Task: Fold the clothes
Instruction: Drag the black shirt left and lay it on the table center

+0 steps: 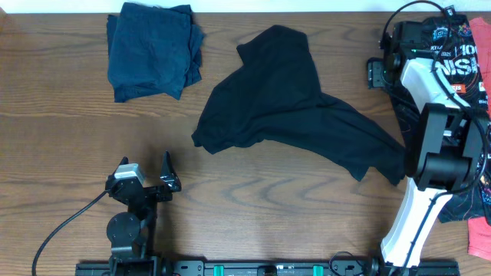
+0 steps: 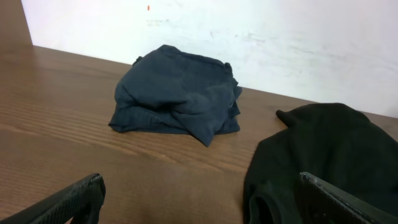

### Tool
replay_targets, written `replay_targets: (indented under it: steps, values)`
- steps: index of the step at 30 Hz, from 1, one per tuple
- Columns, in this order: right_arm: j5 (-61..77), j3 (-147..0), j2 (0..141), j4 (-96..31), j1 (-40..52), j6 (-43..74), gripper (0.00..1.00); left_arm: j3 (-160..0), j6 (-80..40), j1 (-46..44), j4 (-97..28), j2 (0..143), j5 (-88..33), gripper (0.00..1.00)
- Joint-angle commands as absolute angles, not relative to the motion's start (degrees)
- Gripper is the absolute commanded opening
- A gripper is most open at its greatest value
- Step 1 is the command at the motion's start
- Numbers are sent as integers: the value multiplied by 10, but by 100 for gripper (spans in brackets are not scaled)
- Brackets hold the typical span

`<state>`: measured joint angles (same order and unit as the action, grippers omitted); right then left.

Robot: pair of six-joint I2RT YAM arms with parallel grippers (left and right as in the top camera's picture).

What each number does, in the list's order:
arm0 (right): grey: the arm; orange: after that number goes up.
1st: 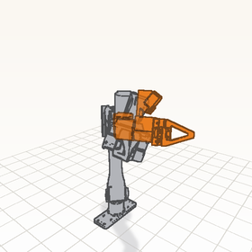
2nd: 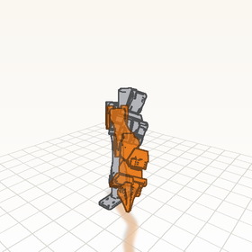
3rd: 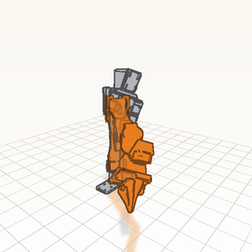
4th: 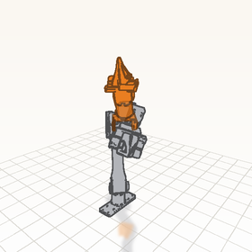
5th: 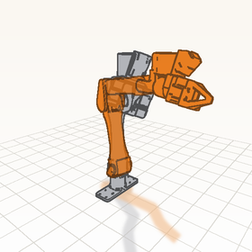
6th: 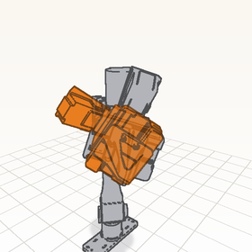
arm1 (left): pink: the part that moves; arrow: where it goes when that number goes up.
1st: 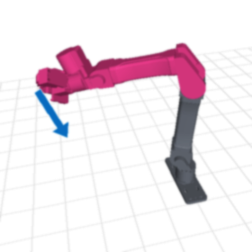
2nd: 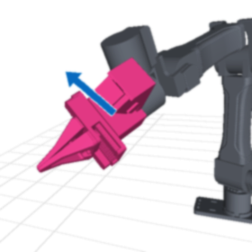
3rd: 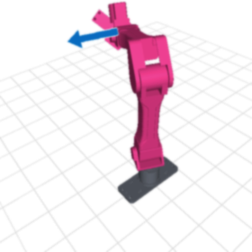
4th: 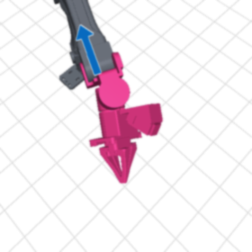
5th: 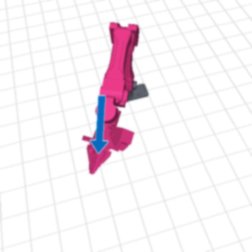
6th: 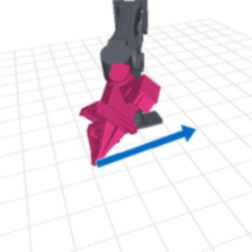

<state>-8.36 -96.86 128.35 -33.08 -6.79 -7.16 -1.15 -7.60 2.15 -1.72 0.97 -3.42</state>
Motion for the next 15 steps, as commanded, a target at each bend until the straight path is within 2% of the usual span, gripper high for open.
replay_targets:
  steps: [1, 3, 9, 10, 12, 15]
  values:
    - [-75, -973, 1306, -326, -65, -84, 77, -2, -73, 23, -38, 10, -34, 98]
    - [-75, -973, 1315, -325, -66, -84, 76, -2, -73, 23, -38, 10, -34, 98]
    - [-75, -973, 1335, -321, -76, -84, 60, -2, -73, 23, -38, 10, -34, 98]
    - [-76, -973, 1336, -322, -78, -84, 53, -2, -73, 23, -38, 10, -34, 98]
    - [-82, -973, 1338, -321, -85, -81, 25, -2, -73, 23, -38, 10, -34, 98]
    - [-119, -973, 1337, -320, -98, -71, 5, -2, -73, 23, -38, 10, -34, 98]
